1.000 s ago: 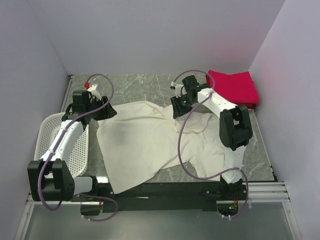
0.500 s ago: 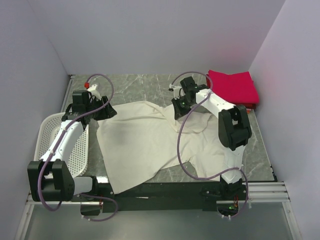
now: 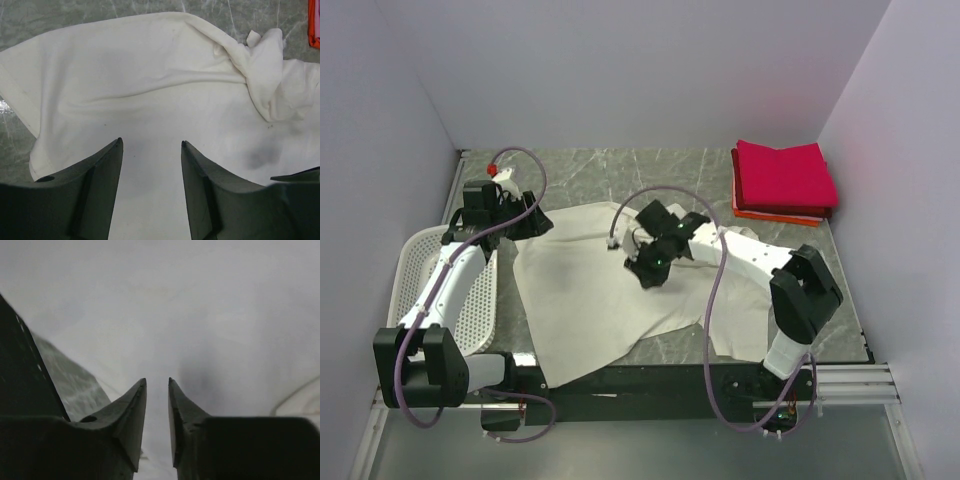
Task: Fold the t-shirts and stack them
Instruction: Flatten the tshirt out
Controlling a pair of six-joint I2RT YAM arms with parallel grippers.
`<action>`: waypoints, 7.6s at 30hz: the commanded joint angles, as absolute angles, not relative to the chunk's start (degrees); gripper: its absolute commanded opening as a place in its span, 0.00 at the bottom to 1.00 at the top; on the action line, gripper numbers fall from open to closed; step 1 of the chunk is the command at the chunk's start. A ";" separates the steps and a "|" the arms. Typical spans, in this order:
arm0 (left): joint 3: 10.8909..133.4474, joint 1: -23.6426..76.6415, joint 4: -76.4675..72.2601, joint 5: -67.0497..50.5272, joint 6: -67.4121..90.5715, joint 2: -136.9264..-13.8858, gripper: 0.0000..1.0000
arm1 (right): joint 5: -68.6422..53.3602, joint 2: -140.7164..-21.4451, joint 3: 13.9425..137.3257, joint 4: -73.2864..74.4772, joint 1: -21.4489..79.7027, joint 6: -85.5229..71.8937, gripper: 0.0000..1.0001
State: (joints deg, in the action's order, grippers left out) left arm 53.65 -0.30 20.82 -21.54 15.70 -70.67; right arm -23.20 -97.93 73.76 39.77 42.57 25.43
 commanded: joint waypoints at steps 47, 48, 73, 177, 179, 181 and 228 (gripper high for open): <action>53.26 -0.35 18.81 -21.27 14.59 -68.56 0.56 | -17.84 -84.73 56.96 40.97 48.44 42.63 0.45; 53.26 -0.35 18.63 -21.18 14.59 -68.47 0.56 | -18.28 -82.90 56.87 40.44 47.30 42.02 0.48; 53.26 1.05 18.54 -23.38 14.50 -68.55 0.56 | -31.99 -108.19 76.12 45.09 35.24 24.96 0.53; 49.83 0.97 13.54 -15.20 14.24 -56.78 0.57 | -11.51 -116.46 90.17 41.40 17.67 12.74 0.36; 50.01 0.97 13.54 -15.29 14.24 -56.86 0.57 | -14.57 -116.98 93.23 41.40 17.67 13.80 0.45; 50.01 0.97 13.54 -15.38 14.24 -56.95 0.57 | -17.47 -119.08 96.49 41.83 17.67 14.23 0.50; 50.01 0.97 13.62 -15.56 14.06 -57.83 0.57 | -17.58 -149.24 139.57 59.50 27.24 17.58 0.32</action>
